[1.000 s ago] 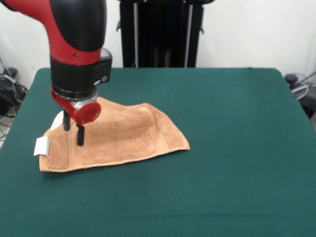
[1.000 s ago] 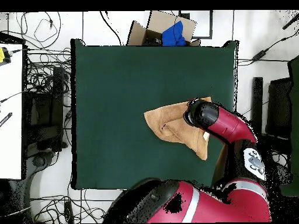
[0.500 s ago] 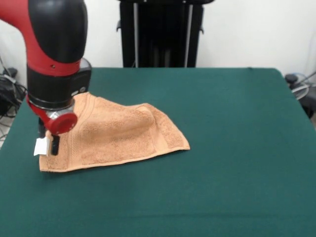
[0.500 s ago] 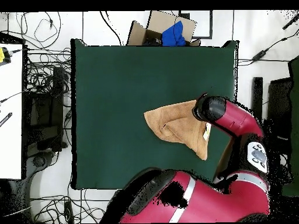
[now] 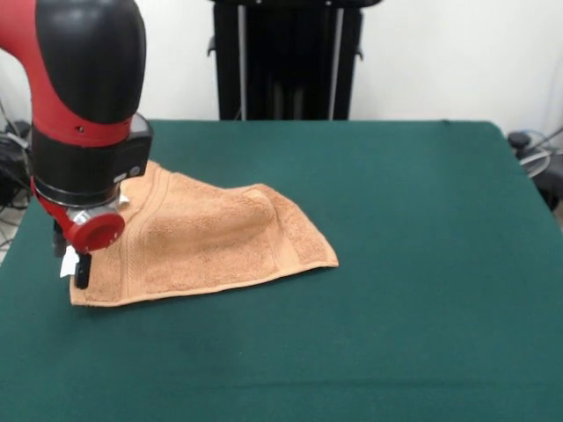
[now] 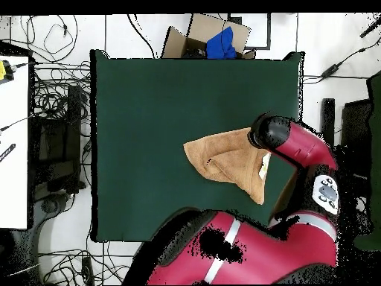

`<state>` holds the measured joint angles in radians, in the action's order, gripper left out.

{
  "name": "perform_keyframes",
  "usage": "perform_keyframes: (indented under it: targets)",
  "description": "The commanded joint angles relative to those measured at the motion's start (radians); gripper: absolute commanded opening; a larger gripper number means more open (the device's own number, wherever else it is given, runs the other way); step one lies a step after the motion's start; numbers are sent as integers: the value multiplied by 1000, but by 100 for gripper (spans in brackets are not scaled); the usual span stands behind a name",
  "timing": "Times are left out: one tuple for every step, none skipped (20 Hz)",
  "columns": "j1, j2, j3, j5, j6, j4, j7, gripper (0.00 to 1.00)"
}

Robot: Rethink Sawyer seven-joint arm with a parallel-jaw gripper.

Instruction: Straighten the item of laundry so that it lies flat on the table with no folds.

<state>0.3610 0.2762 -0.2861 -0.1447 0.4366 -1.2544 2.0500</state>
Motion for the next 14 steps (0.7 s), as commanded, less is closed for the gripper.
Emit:
perform_keyframes:
  targets:
    - [-48,-44,-5,-71,90,-8,263,100]
    - [-54,-48,-14,-72,78,-8,264,100]
    - [-59,-52,-22,-77,74,-6,266,100]
    - [-64,-60,-30,-82,66,-1,269,100]
    - [-66,-65,-34,-87,61,0,269,100]
    - [-70,-70,-38,-93,57,1,271,100]
    - [-72,-72,-41,-98,54,1,271,100]
    - [-74,-75,-43,-104,55,1,270,100]
    - [-75,-78,-46,-108,54,2,268,100]
    - [-75,-80,-45,-111,48,-1,265,100]
    - [-75,-83,-46,-114,44,0,262,100]
    - [-78,-89,-52,-117,42,1,261,100]
    - [-79,-93,-56,-120,45,3,261,100]
    - [-80,-102,-62,-122,40,8,259,100]
